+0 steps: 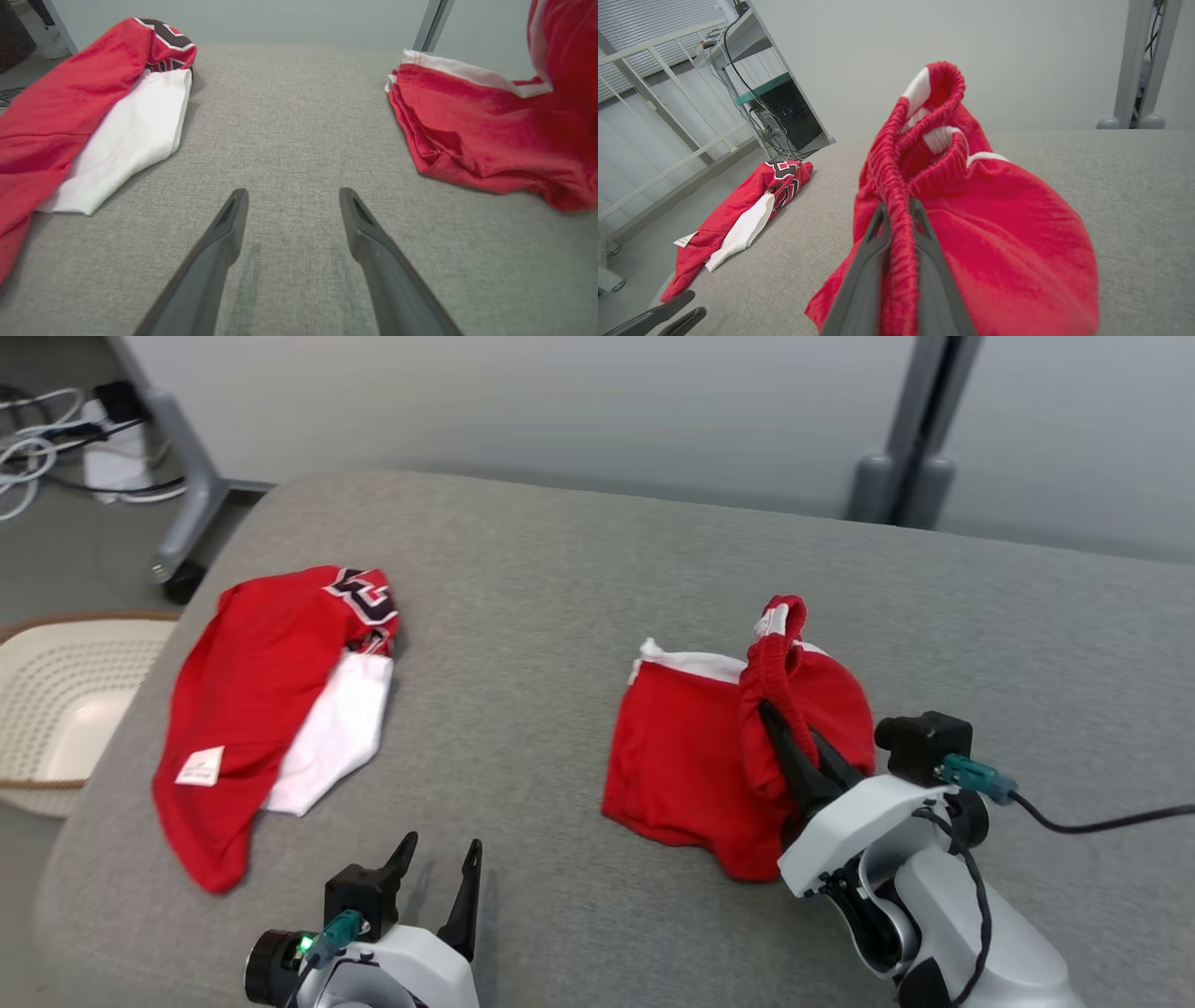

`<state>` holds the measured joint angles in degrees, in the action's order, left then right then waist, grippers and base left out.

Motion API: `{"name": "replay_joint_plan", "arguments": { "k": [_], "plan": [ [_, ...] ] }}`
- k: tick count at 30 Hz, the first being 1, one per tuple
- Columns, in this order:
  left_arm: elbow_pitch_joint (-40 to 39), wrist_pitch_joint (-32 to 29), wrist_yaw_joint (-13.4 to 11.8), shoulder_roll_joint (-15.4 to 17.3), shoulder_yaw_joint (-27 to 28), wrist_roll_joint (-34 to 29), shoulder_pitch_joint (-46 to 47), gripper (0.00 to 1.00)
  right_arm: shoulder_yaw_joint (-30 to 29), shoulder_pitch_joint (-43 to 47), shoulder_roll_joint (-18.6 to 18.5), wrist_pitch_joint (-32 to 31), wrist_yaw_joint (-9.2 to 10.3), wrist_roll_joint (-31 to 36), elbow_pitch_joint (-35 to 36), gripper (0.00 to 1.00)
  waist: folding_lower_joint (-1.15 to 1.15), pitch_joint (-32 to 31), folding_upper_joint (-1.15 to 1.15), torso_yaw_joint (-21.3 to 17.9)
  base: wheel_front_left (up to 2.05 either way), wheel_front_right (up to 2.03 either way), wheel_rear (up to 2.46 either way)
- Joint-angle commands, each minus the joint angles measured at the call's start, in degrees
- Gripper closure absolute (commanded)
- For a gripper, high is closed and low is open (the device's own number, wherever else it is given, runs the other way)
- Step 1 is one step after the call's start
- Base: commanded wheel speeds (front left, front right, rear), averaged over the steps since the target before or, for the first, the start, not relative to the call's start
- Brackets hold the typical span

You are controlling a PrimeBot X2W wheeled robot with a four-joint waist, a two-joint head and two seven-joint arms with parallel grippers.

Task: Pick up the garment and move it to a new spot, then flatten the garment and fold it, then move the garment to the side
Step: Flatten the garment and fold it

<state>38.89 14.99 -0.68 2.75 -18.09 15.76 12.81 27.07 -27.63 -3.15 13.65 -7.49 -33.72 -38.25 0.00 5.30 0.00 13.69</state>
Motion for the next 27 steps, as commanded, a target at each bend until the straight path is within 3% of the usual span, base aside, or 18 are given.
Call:
{"name": "replay_joint_plan", "arguments": {
  "k": [1, 2, 5, 13, 20, 27],
  "plan": [
    [-0.13, 0.27, -0.34, 0.26, -0.50, 0.47, -0.34, 0.00, 0.56, -1.78, -0.09, 0.56, 0.00, 0.54, -2.33, 1.00, 0.00, 0.49, 0.00, 4.25, 0.00, 0.00, 0.00],
    [-0.14, 0.27, -0.40, 0.26, -0.93, 0.47, -0.29, 0.00, 0.56, -2.50, -0.03, 0.68, 0.00, 0.57, -3.55, 0.95, 0.00, 0.64, 0.00, 5.28, 0.00, 0.00, 0.00],
    [-0.63, 0.27, -0.81, 0.26, -1.52, 0.75, -0.53, 0.00, 0.81, -4.39, 0.07, 1.19, 0.00, 0.73, -6.65, 0.00, 0.00, 0.99, 0.00, 7.41, 0.00, 0.00, 0.00],
    [-2.03, 0.27, -1.39, 0.20, -1.54, 1.19, -0.56, 0.00, 1.40, -5.96, -0.18, 1.66, 0.01, -0.19, -5.58, 0.00, 0.00, 1.23, 0.00, 7.20, 0.00, 0.00, 0.00],
    [-4.94, 0.27, -1.92, 0.24, -0.32, -0.14, -0.33, 0.00, -12.34, -1.00, 0.02, 1.59, 0.00, 12.88, -0.65, 0.00, 0.00, 0.93, 0.00, 2.11, 0.00, 0.00, 0.00],
    [-6.78, 0.27, -1.73, 0.29, 1.57, -1.78, -1.18, 0.00, -23.50, 6.82, 0.08, 1.60, 0.00, 20.20, 5.08, 0.00, 0.00, 0.38, 0.00, -3.38, 0.00, 0.00, 0.00]
  ]
}}
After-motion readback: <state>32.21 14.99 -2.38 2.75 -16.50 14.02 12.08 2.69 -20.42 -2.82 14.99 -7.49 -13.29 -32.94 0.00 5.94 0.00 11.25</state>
